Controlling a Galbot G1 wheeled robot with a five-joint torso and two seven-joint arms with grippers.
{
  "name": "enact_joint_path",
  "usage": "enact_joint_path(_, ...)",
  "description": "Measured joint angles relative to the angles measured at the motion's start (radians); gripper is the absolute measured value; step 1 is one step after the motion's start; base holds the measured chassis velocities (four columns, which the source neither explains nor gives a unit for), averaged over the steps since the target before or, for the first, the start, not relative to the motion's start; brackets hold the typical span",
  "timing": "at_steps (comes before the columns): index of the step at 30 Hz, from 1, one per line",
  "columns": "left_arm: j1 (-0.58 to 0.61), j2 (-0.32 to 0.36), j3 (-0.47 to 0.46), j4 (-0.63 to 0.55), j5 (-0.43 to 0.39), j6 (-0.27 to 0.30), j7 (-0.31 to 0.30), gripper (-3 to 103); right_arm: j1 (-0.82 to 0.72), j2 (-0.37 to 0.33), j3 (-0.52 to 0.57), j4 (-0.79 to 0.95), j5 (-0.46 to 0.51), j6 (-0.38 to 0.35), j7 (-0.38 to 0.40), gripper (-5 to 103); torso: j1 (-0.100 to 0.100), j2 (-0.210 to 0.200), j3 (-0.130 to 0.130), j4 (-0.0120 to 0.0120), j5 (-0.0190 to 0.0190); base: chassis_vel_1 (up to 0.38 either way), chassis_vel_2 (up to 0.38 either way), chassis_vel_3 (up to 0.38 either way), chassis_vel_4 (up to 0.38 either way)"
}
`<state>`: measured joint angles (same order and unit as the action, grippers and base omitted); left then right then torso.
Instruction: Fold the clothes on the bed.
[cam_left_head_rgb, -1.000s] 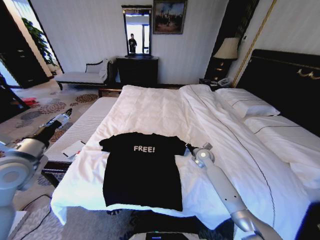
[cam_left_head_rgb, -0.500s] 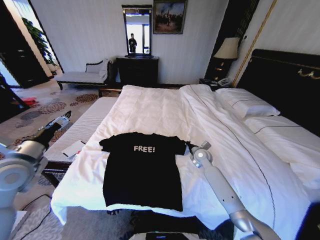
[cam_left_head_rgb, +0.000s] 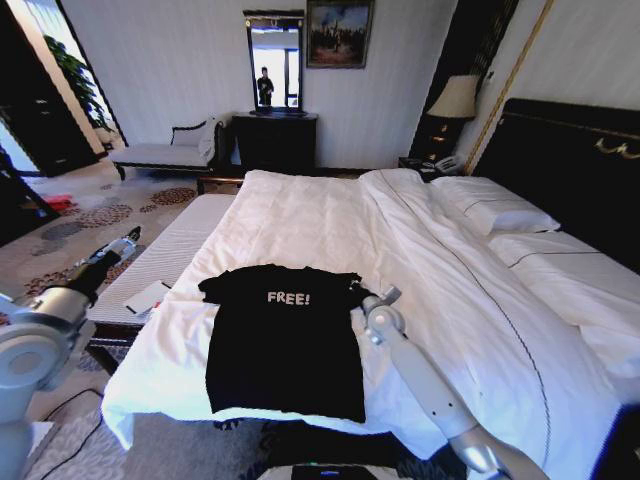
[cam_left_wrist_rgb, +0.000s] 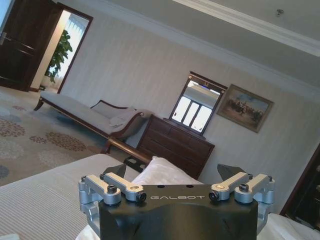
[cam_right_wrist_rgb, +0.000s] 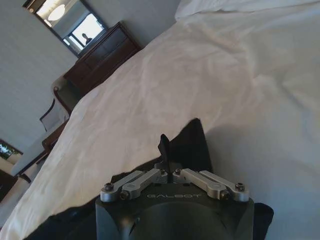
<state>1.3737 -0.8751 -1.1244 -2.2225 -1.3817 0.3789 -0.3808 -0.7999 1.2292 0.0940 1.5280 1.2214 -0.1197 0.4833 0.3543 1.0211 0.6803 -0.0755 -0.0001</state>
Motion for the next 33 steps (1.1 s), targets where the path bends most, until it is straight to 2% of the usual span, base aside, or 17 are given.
enact_joint_path(15, 0.014, -0.014, -0.005, 0.008, 0.012, -0.003, 0.002, 100, 0.028, 0.032, -0.069, -0.064, -0.080, 0.015, -0.022, 0, 0.000, 0.000, 0.000, -0.0001, 0.0001, 0.000, 0.000, 0.000, 0.000)
enact_joint_path(26, 0.015, -0.019, 0.012, 0.007, 0.023, -0.003, 0.002, 100, 0.032, 0.010, -0.139, -0.067, -0.126, 0.027, -0.025, -1, 0.000, 0.000, 0.000, -0.0001, 0.0001, 0.000, 0.000, 0.000, 0.000)
enact_joint_path(29, 0.022, -0.019, 0.006, 0.009, 0.024, -0.003, 0.002, 100, 0.041, 0.019, -0.149, -0.068, -0.133, 0.042, -0.034, 15, 0.000, 0.000, 0.000, 0.0000, 0.0001, 0.000, 0.000, 0.000, 0.000)
enact_joint_path(30, 0.022, -0.019, 0.006, 0.009, 0.024, -0.003, 0.002, 100, 0.041, 0.019, -0.149, -0.068, -0.133, 0.042, -0.034, 15, 0.000, 0.000, 0.000, 0.0000, 0.0001, 0.000, 0.000, 0.000, 0.000)
enact_joint_path(33, 0.024, -0.019, 0.000, 0.014, 0.024, -0.003, 0.002, 100, 0.049, 0.023, -0.164, -0.060, -0.119, 0.056, -0.059, 31, 0.000, 0.000, 0.000, 0.0001, 0.0001, 0.000, 0.000, 0.000, 0.000)
